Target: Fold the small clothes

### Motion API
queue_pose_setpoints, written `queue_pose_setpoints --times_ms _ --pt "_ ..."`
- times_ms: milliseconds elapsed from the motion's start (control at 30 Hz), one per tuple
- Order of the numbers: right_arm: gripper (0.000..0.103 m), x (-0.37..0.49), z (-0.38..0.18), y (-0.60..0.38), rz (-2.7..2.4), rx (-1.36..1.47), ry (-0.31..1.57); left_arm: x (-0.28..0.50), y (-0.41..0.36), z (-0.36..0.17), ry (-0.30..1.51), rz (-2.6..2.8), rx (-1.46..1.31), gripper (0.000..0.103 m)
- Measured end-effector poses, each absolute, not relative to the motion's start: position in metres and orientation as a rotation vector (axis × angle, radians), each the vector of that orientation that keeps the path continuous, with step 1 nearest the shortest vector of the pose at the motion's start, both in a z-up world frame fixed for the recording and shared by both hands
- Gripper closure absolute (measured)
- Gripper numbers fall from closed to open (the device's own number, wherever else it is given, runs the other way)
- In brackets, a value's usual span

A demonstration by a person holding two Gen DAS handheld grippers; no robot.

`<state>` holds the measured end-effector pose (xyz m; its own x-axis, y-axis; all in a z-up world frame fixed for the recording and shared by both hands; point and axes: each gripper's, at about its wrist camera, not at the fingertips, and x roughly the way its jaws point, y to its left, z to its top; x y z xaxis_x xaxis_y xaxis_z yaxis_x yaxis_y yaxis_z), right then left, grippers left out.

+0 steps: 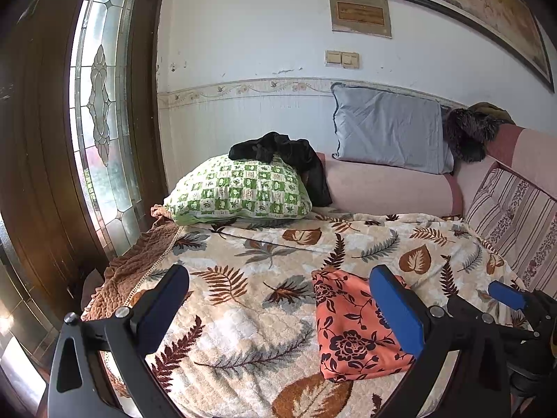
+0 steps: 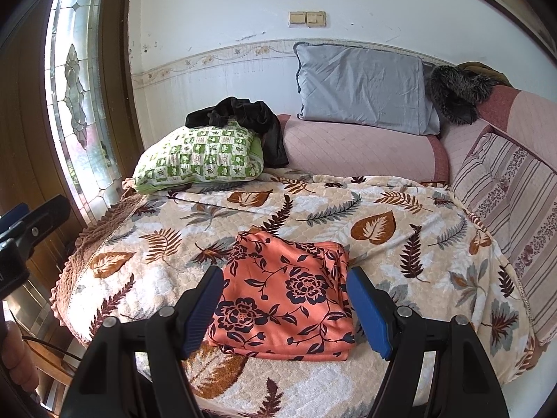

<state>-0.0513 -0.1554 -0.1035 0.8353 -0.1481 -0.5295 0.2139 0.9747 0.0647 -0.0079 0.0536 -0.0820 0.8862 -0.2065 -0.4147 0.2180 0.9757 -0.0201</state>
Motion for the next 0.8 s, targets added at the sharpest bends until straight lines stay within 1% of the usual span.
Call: queue_pose_setpoints --times_ms 800 --pt "0.026 -0.058 -0.099 -0.153 -0.199 0.117 0.54 -0.022 0.056 -0.073 0.405 -0.25 0.014 0.0"
